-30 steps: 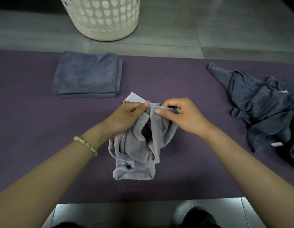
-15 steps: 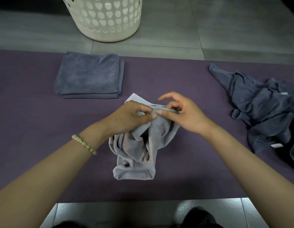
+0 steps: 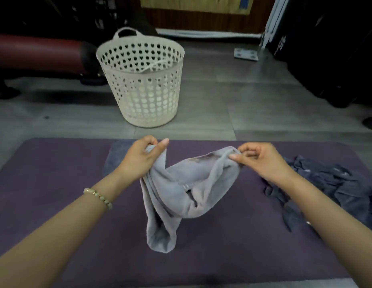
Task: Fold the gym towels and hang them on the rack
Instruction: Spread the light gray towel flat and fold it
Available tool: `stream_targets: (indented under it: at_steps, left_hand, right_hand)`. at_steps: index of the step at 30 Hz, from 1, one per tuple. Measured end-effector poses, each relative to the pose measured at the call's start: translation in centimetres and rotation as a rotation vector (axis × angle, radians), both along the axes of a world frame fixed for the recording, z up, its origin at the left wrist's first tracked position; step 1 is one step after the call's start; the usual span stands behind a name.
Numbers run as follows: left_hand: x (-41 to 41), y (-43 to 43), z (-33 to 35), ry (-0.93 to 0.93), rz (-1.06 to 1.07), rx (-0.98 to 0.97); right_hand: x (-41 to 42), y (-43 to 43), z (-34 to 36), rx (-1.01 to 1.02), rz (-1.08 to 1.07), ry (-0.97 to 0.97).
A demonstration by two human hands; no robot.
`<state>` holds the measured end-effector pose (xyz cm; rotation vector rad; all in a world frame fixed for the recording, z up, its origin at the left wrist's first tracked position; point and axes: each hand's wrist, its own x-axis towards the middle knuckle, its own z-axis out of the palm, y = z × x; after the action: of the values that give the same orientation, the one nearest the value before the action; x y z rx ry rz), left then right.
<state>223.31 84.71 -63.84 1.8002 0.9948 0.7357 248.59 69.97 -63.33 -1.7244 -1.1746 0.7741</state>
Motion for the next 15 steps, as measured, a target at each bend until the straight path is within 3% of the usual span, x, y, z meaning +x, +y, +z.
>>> stream_targets:
  at_steps: [2,6,10,15]
  left_hand:
    - [-1.7,-0.7,3.2,-0.117,0.049,-0.015]
    - [-4.7,-2.5,8.8,-0.190,0.237,0.160]
    - [-7.3,-4.2,12.5,-0.308,0.386,0.154]
    - [-10.4,-5.3,14.7,-0.255,0.463,0.241]
  right_hand:
    - [0.3,-2.1,3.1,0.071,-0.053,-0.047]
    - [0.7,-6.7,7.9,0.202,-0.197,-0.066]
    - [1.3,-11.1,11.0,0.313,-0.372,-0.019]
    - [-0.3,-14.1,15.3,0.427,-0.435,0.130]
